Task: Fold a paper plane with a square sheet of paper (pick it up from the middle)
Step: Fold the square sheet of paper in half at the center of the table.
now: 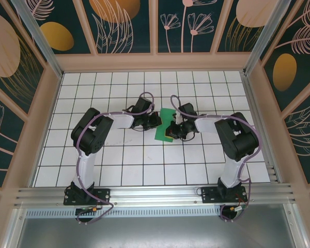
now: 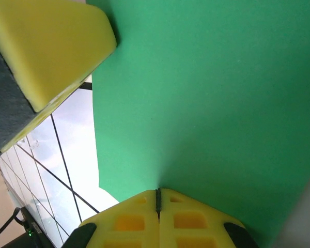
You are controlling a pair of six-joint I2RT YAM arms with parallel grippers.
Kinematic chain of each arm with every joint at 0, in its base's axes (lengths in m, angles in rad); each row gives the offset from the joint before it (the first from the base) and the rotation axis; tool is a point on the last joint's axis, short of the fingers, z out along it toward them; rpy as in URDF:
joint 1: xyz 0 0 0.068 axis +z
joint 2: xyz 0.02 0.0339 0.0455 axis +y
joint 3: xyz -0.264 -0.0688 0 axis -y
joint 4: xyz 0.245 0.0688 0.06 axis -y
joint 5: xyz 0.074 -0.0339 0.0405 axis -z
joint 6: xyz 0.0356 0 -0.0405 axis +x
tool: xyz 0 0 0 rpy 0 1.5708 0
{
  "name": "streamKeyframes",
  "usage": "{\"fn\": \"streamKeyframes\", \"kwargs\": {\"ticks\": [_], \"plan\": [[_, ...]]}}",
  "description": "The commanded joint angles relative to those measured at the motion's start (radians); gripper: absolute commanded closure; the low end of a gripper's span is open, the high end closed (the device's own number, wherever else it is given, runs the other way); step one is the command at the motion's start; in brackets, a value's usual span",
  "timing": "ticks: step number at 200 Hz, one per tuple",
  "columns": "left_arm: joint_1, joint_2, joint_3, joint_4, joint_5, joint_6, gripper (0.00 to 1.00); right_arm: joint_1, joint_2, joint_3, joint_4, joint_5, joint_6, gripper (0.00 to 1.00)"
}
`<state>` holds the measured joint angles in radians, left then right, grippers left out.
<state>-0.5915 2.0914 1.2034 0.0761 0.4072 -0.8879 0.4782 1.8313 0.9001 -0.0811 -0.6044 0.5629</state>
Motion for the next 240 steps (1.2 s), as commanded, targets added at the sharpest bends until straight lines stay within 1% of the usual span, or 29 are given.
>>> {"fn": "streamKeyframes", "kwargs": {"ticks": [1,57,73,100,122,153,193,221,240], "plan": [[0.007,0.111,-0.080,-0.224,-0.170,-0.002,0.99,0.000,-0.021,-0.056,-0.025,0.003,-0.019,0.97],[0.007,0.114,-0.082,-0.224,-0.177,-0.002,0.99,-0.026,-0.144,-0.221,-0.041,-0.010,-0.053,0.98],[0.007,0.114,-0.082,-0.220,-0.178,-0.002,0.99,-0.039,-0.172,-0.243,-0.040,-0.021,-0.061,0.97],[0.007,0.103,-0.080,-0.213,-0.176,0.003,0.99,-0.057,-0.203,-0.163,-0.076,-0.002,-0.046,0.97],[0.007,0.083,-0.072,-0.203,-0.168,0.023,0.98,-0.062,-0.225,-0.069,-0.055,0.037,-0.011,0.98],[0.006,0.061,-0.024,-0.217,-0.148,0.061,0.97,-0.071,-0.139,0.003,-0.030,0.106,0.024,0.98],[0.007,0.021,0.018,-0.252,-0.168,0.114,0.96,-0.072,-0.092,0.009,0.022,0.121,0.067,0.99],[0.007,-0.016,-0.006,-0.268,-0.184,0.156,0.96,-0.065,-0.099,0.014,0.026,0.131,0.079,0.98],[0.008,-0.048,-0.034,-0.261,-0.194,0.211,0.96,-0.058,-0.102,0.016,0.030,0.129,0.083,0.98]]}}
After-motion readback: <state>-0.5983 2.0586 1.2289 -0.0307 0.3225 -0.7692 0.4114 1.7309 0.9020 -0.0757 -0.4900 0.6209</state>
